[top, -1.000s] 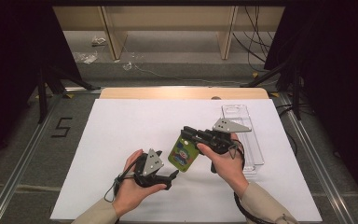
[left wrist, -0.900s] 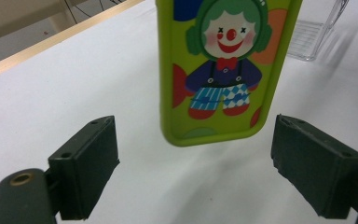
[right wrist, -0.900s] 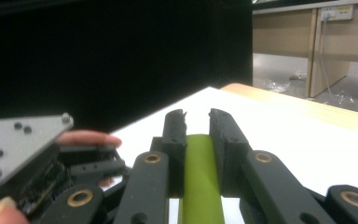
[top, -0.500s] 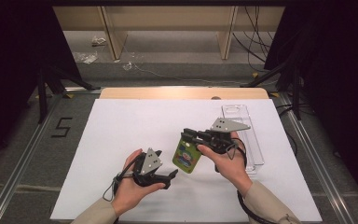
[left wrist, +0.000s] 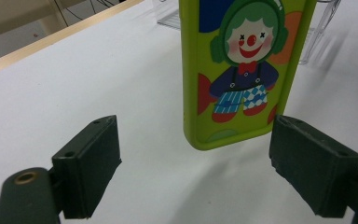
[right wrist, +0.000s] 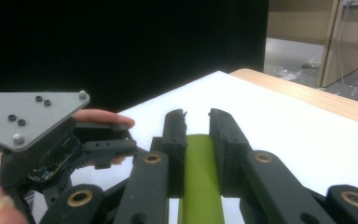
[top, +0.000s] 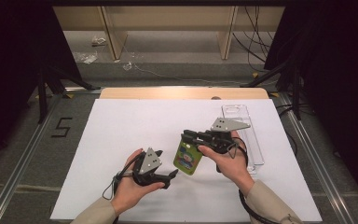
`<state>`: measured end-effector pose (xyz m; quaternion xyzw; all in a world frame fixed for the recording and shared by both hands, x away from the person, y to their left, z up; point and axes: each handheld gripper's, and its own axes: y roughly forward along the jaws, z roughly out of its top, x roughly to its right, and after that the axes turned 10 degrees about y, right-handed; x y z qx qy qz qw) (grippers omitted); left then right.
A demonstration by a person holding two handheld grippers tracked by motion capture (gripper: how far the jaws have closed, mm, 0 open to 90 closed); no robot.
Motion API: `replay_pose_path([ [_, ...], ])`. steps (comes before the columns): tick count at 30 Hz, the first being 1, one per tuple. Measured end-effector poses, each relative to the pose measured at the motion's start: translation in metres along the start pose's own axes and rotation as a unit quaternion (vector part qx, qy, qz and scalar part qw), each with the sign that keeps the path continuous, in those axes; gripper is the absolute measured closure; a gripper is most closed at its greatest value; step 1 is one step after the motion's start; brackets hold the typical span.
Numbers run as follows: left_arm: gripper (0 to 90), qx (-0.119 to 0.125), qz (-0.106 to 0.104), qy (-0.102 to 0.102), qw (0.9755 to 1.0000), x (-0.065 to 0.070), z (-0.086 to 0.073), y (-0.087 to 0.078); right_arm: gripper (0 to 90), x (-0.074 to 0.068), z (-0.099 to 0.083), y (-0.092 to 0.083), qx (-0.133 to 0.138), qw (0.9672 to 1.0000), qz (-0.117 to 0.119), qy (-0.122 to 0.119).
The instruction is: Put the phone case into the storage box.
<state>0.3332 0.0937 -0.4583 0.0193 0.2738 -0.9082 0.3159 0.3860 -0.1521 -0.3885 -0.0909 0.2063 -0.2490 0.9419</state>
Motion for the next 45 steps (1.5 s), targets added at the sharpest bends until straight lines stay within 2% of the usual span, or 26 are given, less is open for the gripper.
replay_pose_path([
  [9, 19.3, -0.005, -0.032, 0.006, 0.9995, -0.003, -0.003, 0.007, 77.6, -0.004, 0.001, 0.001, -0.016, 0.9996, 0.021, -0.006],
  [17, 24.6, 0.000, -0.075, 0.003, 0.9972, -0.007, -0.006, 0.016, 77.6, -0.007, 0.001, 0.003, -0.025, 0.9991, 0.033, -0.005],
  [23, 29.2, 0.005, -0.106, 0.002, 0.9943, -0.008, -0.007, 0.021, 77.6, -0.009, 0.001, 0.004, -0.029, 0.9987, 0.042, -0.005],
  [24, 30.3, 0.007, -0.113, 0.002, 0.9936, -0.008, -0.007, 0.022, 77.6, -0.009, 0.001, 0.004, -0.030, 0.9986, 0.043, -0.005],
  [25, 31.6, 0.010, -0.127, 0.001, 0.9918, -0.008, -0.007, 0.024, 77.6, -0.009, 0.001, 0.004, -0.031, 0.9985, 0.044, -0.006],
  [27, 33.9, 0.008, -0.136, 0.005, 0.9907, -0.008, -0.007, 0.025, 77.6, -0.009, 0.001, 0.005, -0.032, 0.9984, 0.047, -0.006],
  [33, 48.8, 0.016, -0.154, 0.012, 0.9879, -0.010, -0.006, 0.026, 77.7, -0.010, 0.000, 0.006, -0.034, 0.9980, 0.053, -0.005],
  [35, 52.0, 0.015, -0.155, 0.014, 0.9877, -0.011, -0.006, 0.026, 77.7, -0.010, 0.000, 0.006, -0.035, 0.9979, 0.053, -0.005],
  [40, 60.7, 0.014, -0.155, 0.000, 0.9878, -0.015, -0.007, 0.023, 77.7, -0.010, -0.001, 0.006, -0.033, 0.9978, 0.057, -0.002],
  [42, 65.8, 0.013, -0.159, -0.009, 0.9871, -0.016, -0.006, 0.022, 77.7, -0.010, 0.000, 0.006, -0.030, 0.9977, 0.061, -0.002],
  [45, 70.2, 0.009, -0.157, -0.011, 0.9875, -0.016, -0.005, 0.021, 77.7, -0.011, 0.000, 0.006, -0.031, 0.9975, 0.063, -0.003],
])
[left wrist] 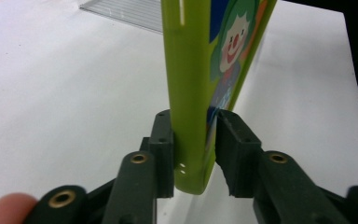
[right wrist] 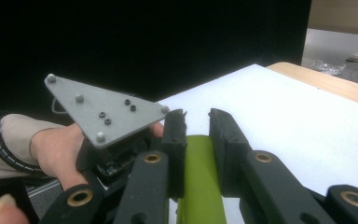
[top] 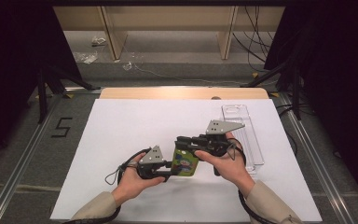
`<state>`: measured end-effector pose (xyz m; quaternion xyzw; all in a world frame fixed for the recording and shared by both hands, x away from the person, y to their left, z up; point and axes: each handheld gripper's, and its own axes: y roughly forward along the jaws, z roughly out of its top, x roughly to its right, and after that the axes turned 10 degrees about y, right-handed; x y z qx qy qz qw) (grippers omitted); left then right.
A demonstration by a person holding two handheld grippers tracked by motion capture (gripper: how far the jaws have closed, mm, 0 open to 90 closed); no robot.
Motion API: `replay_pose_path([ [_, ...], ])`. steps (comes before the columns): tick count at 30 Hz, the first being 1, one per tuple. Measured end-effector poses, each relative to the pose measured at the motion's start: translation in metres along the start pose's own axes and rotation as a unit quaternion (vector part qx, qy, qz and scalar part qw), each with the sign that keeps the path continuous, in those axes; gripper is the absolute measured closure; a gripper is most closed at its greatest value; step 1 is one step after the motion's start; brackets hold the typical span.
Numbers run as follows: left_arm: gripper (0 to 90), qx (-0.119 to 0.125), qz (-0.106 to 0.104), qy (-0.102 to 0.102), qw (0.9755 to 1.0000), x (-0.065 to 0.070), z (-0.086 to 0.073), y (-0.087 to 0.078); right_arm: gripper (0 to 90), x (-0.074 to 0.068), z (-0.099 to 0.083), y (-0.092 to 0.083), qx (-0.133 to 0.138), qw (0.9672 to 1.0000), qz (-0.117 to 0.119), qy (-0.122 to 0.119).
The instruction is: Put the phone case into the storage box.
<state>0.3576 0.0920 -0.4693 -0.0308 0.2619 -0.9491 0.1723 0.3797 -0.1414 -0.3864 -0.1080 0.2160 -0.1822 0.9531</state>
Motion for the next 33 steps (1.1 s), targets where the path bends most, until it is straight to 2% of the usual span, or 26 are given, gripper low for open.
replay_pose_path([
  [5, 76.6, -0.010, 0.000, -0.008, 0.9999, -0.0012, 0.0001, -0.0027, 77.6, -0.0003, -0.0008, 0.0012, -0.002, 1.0000, 0.007, 0.000],
  [13, 77.1, -0.014, -0.003, -0.020, 0.9997, -0.0018, 0.0007, -0.0041, 77.1, 0.0011, -0.0009, 0.0012, 0.000, 0.9999, 0.013, -0.002],
  [20, 77.2, -0.016, -0.006, -0.031, 0.9994, -0.0024, 0.0004, -0.0041, 73.6, 0.0029, -0.0012, 0.0011, 0.003, 0.9999, 0.008, -0.005],
  [22, 77.2, -0.014, -0.009, -0.037, 0.9992, -0.0025, 0.0004, -0.0044, 71.8, 0.0026, -0.0009, 0.0011, 0.003, 0.9999, 0.003, -0.014],
  [24, 77.3, -0.018, -0.004, -0.035, 0.9992, -0.0024, 0.0006, -0.0049, 65.4, 0.0019, -0.0001, 0.0011, 0.004, 0.9997, -0.006, -0.025],
  [26, 77.3, -0.019, 0.004, -0.042, 0.9989, -0.0035, -0.0006, -0.0051, 52.7, 0.0025, 0.0017, -0.0002, 0.015, 0.9991, -0.024, -0.032],
  [27, 77.3, -0.019, 0.004, -0.042, 0.9989, -0.0035, -0.0006, -0.0051, 52.7, 0.0025, 0.0017, -0.0002, 0.015, 0.9991, -0.024, -0.032],
  [28, 77.3, -0.018, 0.007, -0.045, 0.9988, -0.0043, -0.0009, -0.0056, 43.2, 0.0039, 0.0028, -0.0016, 0.027, 0.9985, -0.034, -0.034],
  [31, 77.3, -0.013, 0.019, -0.053, 0.9983, -0.0061, -0.0013, -0.0075, 32.6, 0.0066, 0.0026, -0.0032, 0.043, 0.9975, -0.045, -0.033],
  [33, 77.3, -0.012, 0.027, -0.057, 0.9979, -0.0069, -0.0011, -0.0087, 28.5, 0.0084, 0.0018, -0.0034, 0.053, 0.9968, -0.051, -0.030],
])
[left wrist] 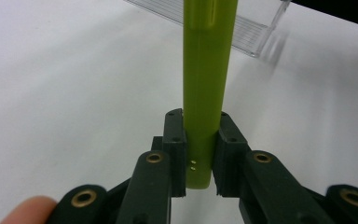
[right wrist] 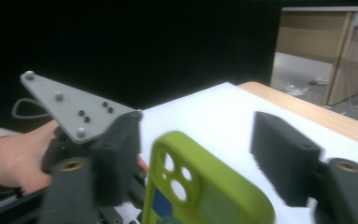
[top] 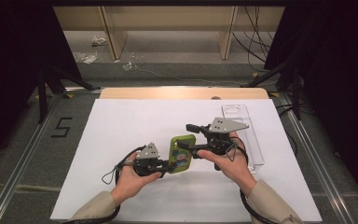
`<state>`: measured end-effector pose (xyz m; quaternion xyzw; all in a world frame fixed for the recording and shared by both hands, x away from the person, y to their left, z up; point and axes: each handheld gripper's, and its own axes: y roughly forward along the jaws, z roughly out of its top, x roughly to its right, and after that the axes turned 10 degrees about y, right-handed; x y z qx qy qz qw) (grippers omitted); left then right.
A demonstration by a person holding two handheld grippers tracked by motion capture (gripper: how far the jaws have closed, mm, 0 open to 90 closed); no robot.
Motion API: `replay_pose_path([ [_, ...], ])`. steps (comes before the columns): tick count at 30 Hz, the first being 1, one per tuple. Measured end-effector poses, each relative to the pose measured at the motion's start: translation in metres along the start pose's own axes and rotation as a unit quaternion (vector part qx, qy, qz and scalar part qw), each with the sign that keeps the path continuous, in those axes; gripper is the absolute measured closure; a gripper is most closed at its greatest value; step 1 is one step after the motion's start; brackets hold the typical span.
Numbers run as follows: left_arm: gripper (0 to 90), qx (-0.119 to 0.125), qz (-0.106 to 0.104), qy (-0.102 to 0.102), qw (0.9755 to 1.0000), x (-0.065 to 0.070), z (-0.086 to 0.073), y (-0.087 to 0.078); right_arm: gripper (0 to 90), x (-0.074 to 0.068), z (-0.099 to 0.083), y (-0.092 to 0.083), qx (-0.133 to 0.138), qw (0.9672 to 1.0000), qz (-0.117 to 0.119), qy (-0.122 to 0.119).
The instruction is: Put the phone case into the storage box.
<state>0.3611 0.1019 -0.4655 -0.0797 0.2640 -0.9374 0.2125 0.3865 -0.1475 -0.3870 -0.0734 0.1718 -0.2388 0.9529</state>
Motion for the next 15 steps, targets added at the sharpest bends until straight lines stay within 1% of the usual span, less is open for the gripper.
replay_pose_path([
  [2, 77.3, 0.002, 0.010, -0.007, 0.9999, -0.0004, -0.0003, -0.0007, 27.2, 0.0007, -0.0005, 0.0000, 0.004, 1.0000, -0.003, 0.001],
  [4, 77.3, 0.004, 0.020, -0.013, 0.9997, -0.0013, -0.0006, -0.0016, 24.3, 0.0019, -0.0020, -0.0003, 0.014, 0.9998, -0.013, 0.005],
  [6, 77.2, 0.005, 0.029, -0.018, 0.9994, -0.0024, -0.0009, -0.0030, 24.0, 0.0027, -0.0032, -0.0005, 0.015, 0.9997, -0.017, 0.004],
  [8, 77.2, 0.008, 0.040, -0.024, 0.9989, -0.0033, -0.0013, -0.0041, 23.9, 0.0032, -0.0040, -0.0005, 0.017, 0.9997, -0.019, 0.005],
  [11, 77.2, 0.012, 0.055, -0.032, 0.9979, -0.0053, -0.0019, -0.0062, 23.6, 0.0052, -0.0066, -0.0011, 0.019, 0.9993, -0.032, 0.002],
  [12, 77.2, 0.013, 0.061, -0.034, 0.9975, -0.0056, -0.0019, -0.0067, 23.6, 0.0052, -0.0066, -0.0011, 0.019, 0.9993, -0.032, 0.002],
  [13, 77.2, 0.013, 0.065, -0.035, 0.9972, -0.0062, -0.0020, -0.0074, 22.4, 0.0055, -0.0074, -0.0012, 0.020, 0.9991, -0.037, 0.001],
  [14, 77.1, 0.013, 0.069, -0.037, 0.9968, -0.0066, -0.0019, -0.0081, 19.6, 0.0061, -0.0092, -0.0011, 0.020, 0.9987, -0.047, -0.003],
  [15, 77.1, 0.015, 0.074, -0.039, 0.9964, -0.0068, -0.0020, -0.0085, 19.6, 0.0061, -0.0092, -0.0011, 0.020, 0.9987, -0.047, -0.003],
])
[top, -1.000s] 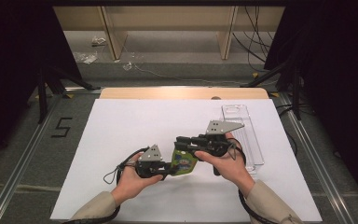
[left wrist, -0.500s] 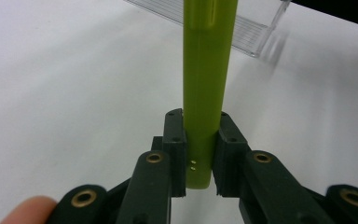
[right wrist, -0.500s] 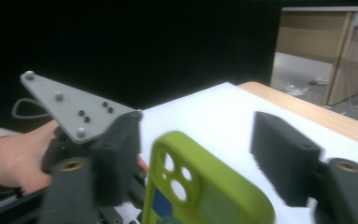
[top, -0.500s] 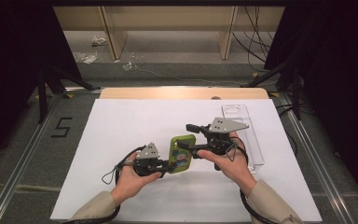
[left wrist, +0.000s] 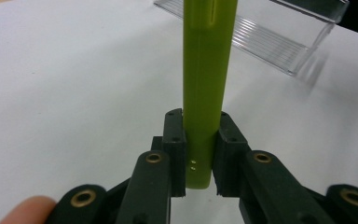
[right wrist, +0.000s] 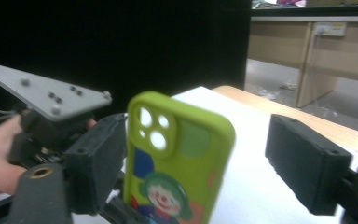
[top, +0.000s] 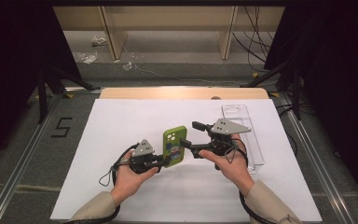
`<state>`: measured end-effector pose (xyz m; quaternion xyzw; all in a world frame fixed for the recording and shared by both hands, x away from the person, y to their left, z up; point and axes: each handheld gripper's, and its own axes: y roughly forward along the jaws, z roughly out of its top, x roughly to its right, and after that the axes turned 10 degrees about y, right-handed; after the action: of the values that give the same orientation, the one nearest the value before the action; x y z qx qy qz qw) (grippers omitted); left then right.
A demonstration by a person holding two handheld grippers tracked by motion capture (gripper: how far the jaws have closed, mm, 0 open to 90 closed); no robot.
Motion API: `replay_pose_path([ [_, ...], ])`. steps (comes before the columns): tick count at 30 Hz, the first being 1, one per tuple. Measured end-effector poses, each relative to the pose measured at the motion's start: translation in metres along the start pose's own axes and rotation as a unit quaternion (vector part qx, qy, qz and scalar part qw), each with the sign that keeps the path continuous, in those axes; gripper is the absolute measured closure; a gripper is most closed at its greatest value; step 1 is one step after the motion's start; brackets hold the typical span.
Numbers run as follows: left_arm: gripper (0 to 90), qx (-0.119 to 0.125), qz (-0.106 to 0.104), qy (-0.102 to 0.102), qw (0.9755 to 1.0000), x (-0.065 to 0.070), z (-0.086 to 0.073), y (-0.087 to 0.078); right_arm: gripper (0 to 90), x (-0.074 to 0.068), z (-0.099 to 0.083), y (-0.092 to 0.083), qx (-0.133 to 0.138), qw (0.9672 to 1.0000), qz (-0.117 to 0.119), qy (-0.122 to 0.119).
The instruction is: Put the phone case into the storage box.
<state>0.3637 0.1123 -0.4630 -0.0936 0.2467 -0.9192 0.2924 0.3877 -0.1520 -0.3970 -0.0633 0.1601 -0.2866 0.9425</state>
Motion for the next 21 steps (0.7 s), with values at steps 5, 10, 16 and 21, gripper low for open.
replay_pose_path([
  [5, 77.1, 0.002, 0.015, -0.006, 0.9999, -0.002, 0.000, -0.002, 16.1, 0.000, -0.006, 0.001, 0.009, 0.9997, -0.023, -0.004],
  [10, 77.1, 0.004, 0.023, -0.010, 0.9997, -0.003, 0.000, -0.003, 15.6, 0.000, -0.010, 0.001, 0.012, 0.9995, -0.030, -0.005],
  [16, 77.1, 0.006, 0.028, -0.013, 0.9995, -0.002, 0.001, -0.002, 14.6, -0.001, -0.013, 0.003, 0.013, 0.9993, -0.036, -0.005],
  [21, 77.1, 0.007, 0.031, -0.014, 0.9994, 0.000, 0.001, -0.001, 14.1, -0.003, -0.013, 0.003, 0.018, 0.9991, -0.038, -0.005],
])
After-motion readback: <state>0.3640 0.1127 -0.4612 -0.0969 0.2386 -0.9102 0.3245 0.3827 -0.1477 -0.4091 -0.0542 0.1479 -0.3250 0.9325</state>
